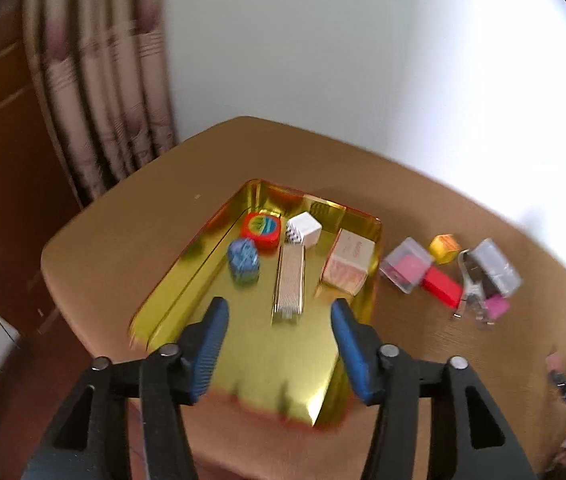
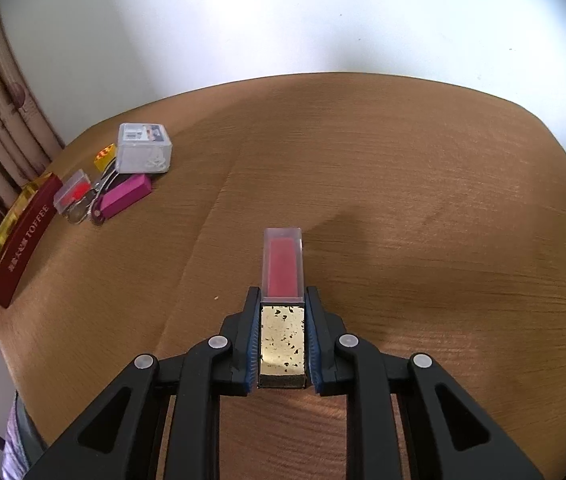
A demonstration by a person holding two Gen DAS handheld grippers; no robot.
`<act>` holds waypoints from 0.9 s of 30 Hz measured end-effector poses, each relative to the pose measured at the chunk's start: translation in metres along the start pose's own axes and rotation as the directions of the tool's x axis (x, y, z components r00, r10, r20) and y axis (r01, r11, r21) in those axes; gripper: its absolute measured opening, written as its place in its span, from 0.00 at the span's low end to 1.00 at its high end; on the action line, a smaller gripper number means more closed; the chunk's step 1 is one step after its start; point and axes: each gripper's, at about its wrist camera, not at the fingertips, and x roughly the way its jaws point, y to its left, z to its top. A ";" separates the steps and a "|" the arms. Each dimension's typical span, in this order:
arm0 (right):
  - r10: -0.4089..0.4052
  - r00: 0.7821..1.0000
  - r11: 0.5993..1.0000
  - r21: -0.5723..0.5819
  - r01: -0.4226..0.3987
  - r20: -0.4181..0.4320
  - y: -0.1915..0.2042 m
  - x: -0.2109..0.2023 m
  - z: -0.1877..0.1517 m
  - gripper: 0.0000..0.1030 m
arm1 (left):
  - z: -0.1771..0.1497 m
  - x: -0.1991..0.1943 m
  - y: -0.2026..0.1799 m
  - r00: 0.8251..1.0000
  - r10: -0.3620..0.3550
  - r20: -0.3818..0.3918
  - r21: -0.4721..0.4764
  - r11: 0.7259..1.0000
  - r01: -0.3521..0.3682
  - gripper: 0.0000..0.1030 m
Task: Organize rigid objects
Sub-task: 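Lower the gold lipstick into the red tin with the right gripper and release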
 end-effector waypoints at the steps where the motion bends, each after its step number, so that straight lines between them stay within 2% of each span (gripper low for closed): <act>1: 0.008 1.000 1.000 0.000 -0.008 -0.007 0.002 -0.001 0.000 0.19 | -0.008 -0.008 0.007 1.000 -0.003 0.012 -0.011 1.000 0.004 0.54; 4: 0.071 0.997 0.997 0.004 -0.071 -0.002 0.019 -0.015 0.004 0.19 | -0.029 -0.034 0.018 0.997 0.058 0.060 -0.025 0.998 -0.057 0.54; 6: 0.098 0.995 0.995 -0.033 -0.098 0.008 0.040 -0.024 0.009 0.19 | -0.038 -0.037 0.030 0.995 0.077 0.066 -0.024 0.997 -0.075 0.54; 9: 0.197 0.980 0.975 -0.105 -0.196 0.003 0.095 -0.036 0.021 0.19 | -0.052 -0.037 0.040 0.991 0.118 0.059 0.001 0.993 -0.118 0.54; 12: 0.298 0.954 0.936 -0.189 -0.296 -0.019 0.160 -0.041 0.031 0.19 | -0.063 -0.034 0.045 0.989 0.139 0.043 0.034 0.989 -0.141 0.54; 13: 0.341 0.939 0.913 -0.224 -0.340 -0.036 0.190 -0.041 0.036 0.19 | -0.065 -0.030 0.048 0.989 0.143 0.029 0.034 0.989 -0.144 0.54; 18: 0.465 0.876 0.819 -0.311 -0.482 -0.132 0.301 -0.027 0.050 0.19 | -0.069 -0.013 0.063 0.994 0.099 -0.040 -0.021 0.995 -0.100 0.54; 20: 0.483 0.853 0.785 -0.334 -0.521 -0.195 0.347 -0.009 0.054 0.19 | -0.068 -0.011 0.071 0.995 0.083 -0.059 -0.054 0.995 -0.086 0.54; 22: 0.478 0.841 0.766 -0.347 -0.540 -0.254 0.386 0.014 0.055 0.19 | -0.067 -0.010 0.077 0.994 0.082 -0.066 -0.066 0.994 -0.086 0.54; 24: 0.460 0.837 0.759 -0.358 -0.544 -0.297 0.412 0.032 0.056 0.19 | -0.068 -0.004 0.079 0.991 0.085 -0.106 -0.065 0.994 -0.092 0.54; 27: 0.399 0.835 0.758 -0.376 -0.533 -0.379 0.452 0.068 0.052 0.19 | -0.070 0.008 0.081 0.984 0.049 -0.174 -0.073 0.995 -0.062 0.54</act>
